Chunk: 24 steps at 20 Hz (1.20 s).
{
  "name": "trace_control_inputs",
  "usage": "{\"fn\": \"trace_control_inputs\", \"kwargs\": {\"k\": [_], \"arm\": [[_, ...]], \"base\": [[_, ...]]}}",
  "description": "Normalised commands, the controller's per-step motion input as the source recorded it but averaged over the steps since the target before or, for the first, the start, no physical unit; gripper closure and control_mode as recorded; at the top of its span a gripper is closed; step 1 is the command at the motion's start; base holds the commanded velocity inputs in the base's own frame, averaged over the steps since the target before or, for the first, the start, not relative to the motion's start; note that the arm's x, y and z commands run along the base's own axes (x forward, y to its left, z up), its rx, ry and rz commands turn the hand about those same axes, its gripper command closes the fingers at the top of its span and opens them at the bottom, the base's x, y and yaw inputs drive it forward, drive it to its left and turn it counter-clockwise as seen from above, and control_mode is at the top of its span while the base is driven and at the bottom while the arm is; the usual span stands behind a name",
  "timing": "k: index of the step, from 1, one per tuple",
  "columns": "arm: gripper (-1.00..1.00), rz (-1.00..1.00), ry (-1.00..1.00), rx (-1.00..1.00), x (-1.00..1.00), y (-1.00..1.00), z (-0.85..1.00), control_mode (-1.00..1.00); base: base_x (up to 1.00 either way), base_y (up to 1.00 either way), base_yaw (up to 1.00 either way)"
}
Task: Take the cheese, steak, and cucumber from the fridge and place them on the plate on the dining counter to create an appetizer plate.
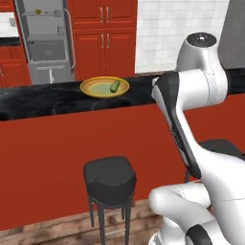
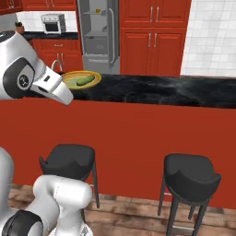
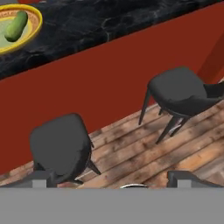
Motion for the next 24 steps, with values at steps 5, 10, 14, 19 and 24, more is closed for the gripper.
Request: {"fn": "trace_control_inputs", "kwargs": {"k": [5, 10, 14, 19, 24], "arm": [[-1.0, 0.0, 0.0, 0.0, 0.0, 0.0, 0.0, 1.0], [-1.0, 0.0, 0.0, 0.0, 0.0, 0.0, 0.0, 1.0], [-1.0, 0.0, 0.0, 0.0, 0.0, 0.0, 0.0, 1.0], [-1.0, 0.0, 0.0, 0.0, 0.0, 0.0, 0.0, 1.0], [-1.0, 0.0, 0.0, 0.0, 0.0, 0.0, 0.0, 1.0]], "base": [[-1.0, -0.56, -0.21], [-0.46, -1.0, -0.28], [0.0, -1.0, -0.19], [0.0, -1.0, -0.18], [0.03, -1.0, -0.19]]}}
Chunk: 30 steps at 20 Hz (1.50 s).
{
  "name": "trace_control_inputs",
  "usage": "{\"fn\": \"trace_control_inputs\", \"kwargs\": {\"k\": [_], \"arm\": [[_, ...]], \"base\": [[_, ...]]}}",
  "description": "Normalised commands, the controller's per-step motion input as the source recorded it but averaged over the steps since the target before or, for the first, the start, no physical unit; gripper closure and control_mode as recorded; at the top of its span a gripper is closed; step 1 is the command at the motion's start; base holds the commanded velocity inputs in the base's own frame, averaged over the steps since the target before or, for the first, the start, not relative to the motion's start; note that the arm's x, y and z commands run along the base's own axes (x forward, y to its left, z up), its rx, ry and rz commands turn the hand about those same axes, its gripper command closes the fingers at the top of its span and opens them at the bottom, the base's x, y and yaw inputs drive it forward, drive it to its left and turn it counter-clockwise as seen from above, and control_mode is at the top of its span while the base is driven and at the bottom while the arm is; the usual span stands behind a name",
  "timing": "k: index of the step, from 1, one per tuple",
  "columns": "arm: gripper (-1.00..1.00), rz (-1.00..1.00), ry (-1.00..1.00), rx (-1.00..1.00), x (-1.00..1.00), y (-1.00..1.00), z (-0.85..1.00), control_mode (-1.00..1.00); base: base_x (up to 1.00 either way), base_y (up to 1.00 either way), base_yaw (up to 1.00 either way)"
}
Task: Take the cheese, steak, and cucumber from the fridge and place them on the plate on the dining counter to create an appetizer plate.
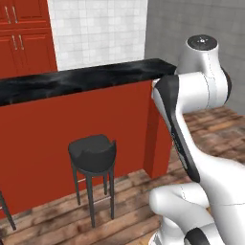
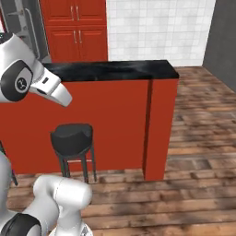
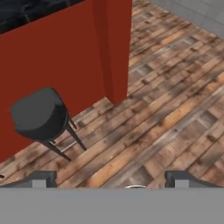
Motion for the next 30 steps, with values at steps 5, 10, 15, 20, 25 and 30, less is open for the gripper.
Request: {"fn": "trace_control_inputs", "kwargs": {"k": [5, 10, 15, 20, 25, 30], "arm": [[-1.0, 0.0, 0.0, 0.0, 0.0, 0.0, 0.0, 1.0], [-1.0, 0.0, 0.0, 0.0, 0.0, 0.0, 0.0, 1.0], [-1.0, 0.0, 0.0, 0.0, 0.0, 0.0, 0.0, 1.0], [-1.0, 0.0, 0.0, 0.0, 0.0, 0.0, 0.0, 1.0], [-1.0, 0.0, 0.0, 0.0, 0.0, 0.0, 0.0, 1.0], [-1.0, 0.0, 0.0, 0.0, 0.0, 0.0, 0.0, 1.0]], "base": [[0.16, -1.0, -0.11], [0.51, -1.0, -0.01], [0.93, -1.0, 0.0], [0.97, -1.0, 0.05], [0.84, -1.0, 0.28], [0.77, -0.96, 0.38]]}}
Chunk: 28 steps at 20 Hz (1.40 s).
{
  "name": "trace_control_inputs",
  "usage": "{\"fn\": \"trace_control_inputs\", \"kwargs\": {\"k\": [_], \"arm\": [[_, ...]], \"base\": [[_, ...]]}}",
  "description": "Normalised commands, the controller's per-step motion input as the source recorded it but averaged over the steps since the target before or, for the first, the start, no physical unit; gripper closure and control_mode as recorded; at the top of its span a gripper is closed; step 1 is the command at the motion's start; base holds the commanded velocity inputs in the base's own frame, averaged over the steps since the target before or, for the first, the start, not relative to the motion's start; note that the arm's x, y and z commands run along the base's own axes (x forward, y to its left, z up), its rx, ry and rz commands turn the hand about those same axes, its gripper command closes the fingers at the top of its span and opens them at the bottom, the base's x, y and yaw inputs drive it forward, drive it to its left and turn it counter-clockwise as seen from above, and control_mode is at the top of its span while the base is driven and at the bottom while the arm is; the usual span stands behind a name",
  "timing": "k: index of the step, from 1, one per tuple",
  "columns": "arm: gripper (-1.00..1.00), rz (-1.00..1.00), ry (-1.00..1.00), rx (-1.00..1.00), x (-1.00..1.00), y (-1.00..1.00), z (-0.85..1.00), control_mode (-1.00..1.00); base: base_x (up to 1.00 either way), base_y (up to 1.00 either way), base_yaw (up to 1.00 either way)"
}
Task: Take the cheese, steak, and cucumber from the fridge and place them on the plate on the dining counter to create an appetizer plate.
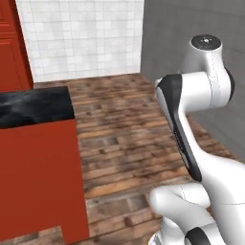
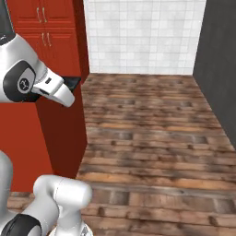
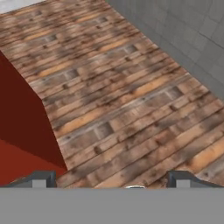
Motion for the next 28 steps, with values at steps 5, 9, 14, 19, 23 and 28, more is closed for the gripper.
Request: {"fn": "trace_control_inputs", "kwargs": {"k": [5, 9, 14, 19, 23, 28], "arm": [[-1.0, 0.0, 0.0, 0.0, 0.0, 0.0, 0.0, 1.0], [-1.0, 0.0, 0.0, 0.0, 0.0, 0.0, 0.0, 1.0], [-1.0, 0.0, 0.0, 0.0, 0.0, 0.0, 0.0, 1.0], [-1.0, 0.0, 0.0, 0.0, 0.0, 0.0, 0.0, 1.0], [-1.0, 0.0, 0.0, 0.0, 0.0, 0.0, 0.0, 1.0], [-1.0, 0.0, 0.0, 0.0, 0.0, 0.0, 0.0, 1.0]], "base": [[0.75, -0.84, 0.42], [0.74, -0.84, 0.42], [0.73, -0.88, 0.42], [0.72, -0.86, 0.42], [0.71, -0.82, 0.43], [0.72, -0.79, 0.43]]}}
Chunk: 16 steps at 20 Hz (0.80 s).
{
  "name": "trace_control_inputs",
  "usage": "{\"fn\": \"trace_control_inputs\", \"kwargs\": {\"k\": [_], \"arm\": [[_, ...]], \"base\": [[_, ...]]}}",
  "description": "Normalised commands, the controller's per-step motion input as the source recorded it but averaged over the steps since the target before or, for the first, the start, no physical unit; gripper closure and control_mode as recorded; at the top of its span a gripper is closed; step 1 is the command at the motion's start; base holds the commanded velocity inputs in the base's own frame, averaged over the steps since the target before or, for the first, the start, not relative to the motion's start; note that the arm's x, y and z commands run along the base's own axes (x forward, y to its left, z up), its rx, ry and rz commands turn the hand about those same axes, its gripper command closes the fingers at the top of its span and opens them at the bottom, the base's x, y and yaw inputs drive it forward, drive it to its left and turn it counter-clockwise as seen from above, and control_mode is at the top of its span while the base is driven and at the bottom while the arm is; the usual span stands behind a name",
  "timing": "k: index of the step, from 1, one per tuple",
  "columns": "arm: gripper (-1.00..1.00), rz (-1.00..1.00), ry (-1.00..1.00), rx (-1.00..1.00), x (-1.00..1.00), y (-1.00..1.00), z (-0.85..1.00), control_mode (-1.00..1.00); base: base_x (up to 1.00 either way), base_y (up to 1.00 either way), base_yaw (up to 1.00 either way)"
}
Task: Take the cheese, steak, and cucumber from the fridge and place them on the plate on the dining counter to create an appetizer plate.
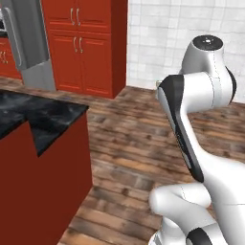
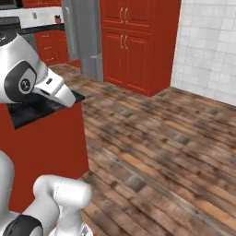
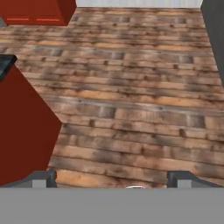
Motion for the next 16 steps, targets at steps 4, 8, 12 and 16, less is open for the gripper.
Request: {"fn": "trace_control_inputs", "kwargs": {"k": [4, 8, 12, 16], "arm": [[-1.0, 0.0, 0.0, 0.0, 0.0, 0.0, 0.0, 1.0], [-1.0, 0.0, 0.0, 0.0, 0.0, 0.0, 0.0, 1.0], [-1.0, 0.0, 0.0, 0.0, 0.0, 0.0, 0.0, 1.0], [-1.0, 0.0, 0.0, 0.0, 0.0, 0.0, 0.0, 1.0]], "base": [[0.72, -0.78, 0.43], [0.73, -0.77, 0.43], [0.72, -0.77, 0.43], [0.71, -0.77, 0.43]]}}
